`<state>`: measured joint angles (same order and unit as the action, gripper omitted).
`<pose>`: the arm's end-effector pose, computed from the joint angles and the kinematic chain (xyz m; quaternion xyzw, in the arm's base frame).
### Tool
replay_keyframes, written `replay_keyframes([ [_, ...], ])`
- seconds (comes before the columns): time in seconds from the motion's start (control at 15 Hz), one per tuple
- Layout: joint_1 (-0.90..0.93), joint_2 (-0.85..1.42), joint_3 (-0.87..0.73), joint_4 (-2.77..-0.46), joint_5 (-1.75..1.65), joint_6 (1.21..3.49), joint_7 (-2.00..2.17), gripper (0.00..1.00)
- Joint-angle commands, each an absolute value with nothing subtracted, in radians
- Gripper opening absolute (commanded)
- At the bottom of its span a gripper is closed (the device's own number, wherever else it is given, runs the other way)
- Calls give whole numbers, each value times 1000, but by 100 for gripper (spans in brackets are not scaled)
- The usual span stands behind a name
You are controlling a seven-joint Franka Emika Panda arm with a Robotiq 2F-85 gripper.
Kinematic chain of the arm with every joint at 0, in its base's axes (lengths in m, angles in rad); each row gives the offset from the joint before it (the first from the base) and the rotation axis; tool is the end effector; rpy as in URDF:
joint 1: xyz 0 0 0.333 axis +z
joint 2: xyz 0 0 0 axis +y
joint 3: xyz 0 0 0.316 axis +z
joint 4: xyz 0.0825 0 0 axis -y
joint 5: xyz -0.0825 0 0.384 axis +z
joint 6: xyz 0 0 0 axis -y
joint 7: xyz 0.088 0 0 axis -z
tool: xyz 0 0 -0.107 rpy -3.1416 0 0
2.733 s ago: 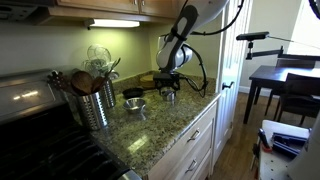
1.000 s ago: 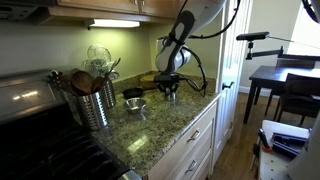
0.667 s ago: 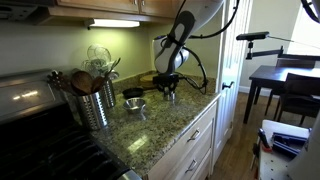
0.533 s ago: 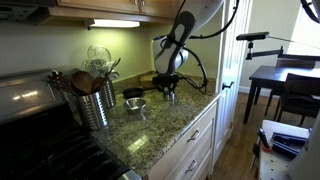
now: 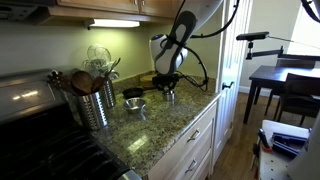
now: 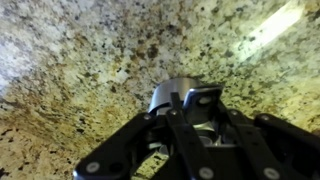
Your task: Seperate the silver pots.
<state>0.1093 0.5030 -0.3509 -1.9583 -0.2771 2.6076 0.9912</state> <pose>0.6203 -0.1352 0.2467 0.8751 -0.4498 0.1322 0.1204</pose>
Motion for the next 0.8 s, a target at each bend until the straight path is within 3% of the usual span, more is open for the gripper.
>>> replay_keyframes([
  [0.0,152,442,-390,-2002,-342,2575,1055,13],
  [0.73,208,350,-411,-2068,-494,2561,1171,13],
])
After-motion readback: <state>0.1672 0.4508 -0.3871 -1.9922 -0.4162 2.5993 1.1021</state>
